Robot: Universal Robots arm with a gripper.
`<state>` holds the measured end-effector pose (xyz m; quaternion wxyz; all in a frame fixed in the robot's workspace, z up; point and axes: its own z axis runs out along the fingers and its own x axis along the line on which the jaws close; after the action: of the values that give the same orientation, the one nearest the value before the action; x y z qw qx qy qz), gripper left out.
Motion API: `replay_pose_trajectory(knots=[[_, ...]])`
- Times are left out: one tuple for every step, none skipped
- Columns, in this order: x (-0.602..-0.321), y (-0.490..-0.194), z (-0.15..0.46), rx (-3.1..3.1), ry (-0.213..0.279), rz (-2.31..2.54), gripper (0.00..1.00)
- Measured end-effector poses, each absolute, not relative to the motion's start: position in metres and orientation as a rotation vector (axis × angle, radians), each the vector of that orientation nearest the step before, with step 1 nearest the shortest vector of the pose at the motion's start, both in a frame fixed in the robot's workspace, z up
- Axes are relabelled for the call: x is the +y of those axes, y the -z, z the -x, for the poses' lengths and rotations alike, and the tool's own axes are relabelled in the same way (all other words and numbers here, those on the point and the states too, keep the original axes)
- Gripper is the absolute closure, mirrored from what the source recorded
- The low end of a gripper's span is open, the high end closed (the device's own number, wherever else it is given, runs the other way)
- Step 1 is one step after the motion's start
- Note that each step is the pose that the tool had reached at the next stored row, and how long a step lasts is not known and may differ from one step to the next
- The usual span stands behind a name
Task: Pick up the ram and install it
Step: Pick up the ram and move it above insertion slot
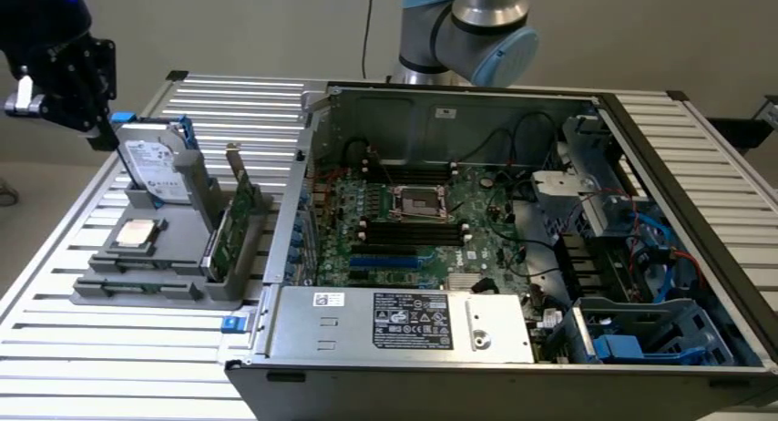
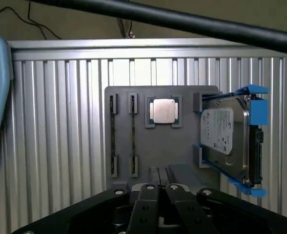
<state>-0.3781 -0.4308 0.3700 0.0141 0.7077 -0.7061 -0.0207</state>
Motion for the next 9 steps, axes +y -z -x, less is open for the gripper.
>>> replay_pose_trajectory(knots=[[-0.4308,-0.3698,0.3781,-2.178,0.064,-2.223,0.89],[-0.4308,-0.3698,0.3781,-2.158,0.064,-2.242,0.89],[-0.4308,-0.3697,0.3781,-2.136,0.063,-2.262,0.89],[-0.4309,-0.3697,0.3782,-2.121,0.063,-2.276,0.89],[-0.4309,-0.3697,0.3782,-2.119,0.063,-2.278,0.89],[-0.4309,-0.3697,0.3782,-2.119,0.063,-2.278,0.89],[-0.4309,-0.3697,0.3782,-2.119,0.062,-2.278,0.89],[-0.4309,-0.3697,0.3782,-2.119,0.062,-2.278,0.88],[-0.4310,-0.3697,0.3781,-2.119,0.062,-2.278,0.88]])
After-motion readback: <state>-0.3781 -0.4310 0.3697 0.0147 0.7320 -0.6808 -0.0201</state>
